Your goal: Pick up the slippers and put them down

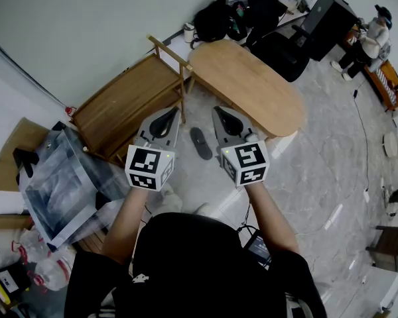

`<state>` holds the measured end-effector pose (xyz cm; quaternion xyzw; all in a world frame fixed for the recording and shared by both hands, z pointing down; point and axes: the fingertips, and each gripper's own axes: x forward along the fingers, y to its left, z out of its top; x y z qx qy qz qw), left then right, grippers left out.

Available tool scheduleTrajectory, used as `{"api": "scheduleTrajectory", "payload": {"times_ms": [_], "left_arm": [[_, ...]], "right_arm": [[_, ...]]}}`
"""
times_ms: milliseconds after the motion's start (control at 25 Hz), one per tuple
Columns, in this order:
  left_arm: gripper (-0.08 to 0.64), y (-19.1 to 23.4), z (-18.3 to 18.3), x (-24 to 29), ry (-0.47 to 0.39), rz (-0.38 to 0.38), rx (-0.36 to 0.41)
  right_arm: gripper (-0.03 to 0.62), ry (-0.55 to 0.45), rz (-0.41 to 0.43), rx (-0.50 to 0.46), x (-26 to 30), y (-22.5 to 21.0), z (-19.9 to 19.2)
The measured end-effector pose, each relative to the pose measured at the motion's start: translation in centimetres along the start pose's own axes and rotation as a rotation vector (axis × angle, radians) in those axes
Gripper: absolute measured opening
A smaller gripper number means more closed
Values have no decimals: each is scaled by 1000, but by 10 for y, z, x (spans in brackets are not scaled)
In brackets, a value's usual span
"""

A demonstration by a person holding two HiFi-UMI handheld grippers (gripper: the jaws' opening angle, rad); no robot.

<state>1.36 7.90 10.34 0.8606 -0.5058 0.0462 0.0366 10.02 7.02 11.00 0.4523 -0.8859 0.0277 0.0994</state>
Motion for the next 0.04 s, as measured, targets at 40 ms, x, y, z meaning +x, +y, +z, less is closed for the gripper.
{"api": "scheduleTrajectory", "payload": {"times_ms": [40], "left_arm": [[5, -1, 0, -1, 0, -2, 1]], "right_arm": [[-3, 5, 0, 2, -1, 1, -1]]}}
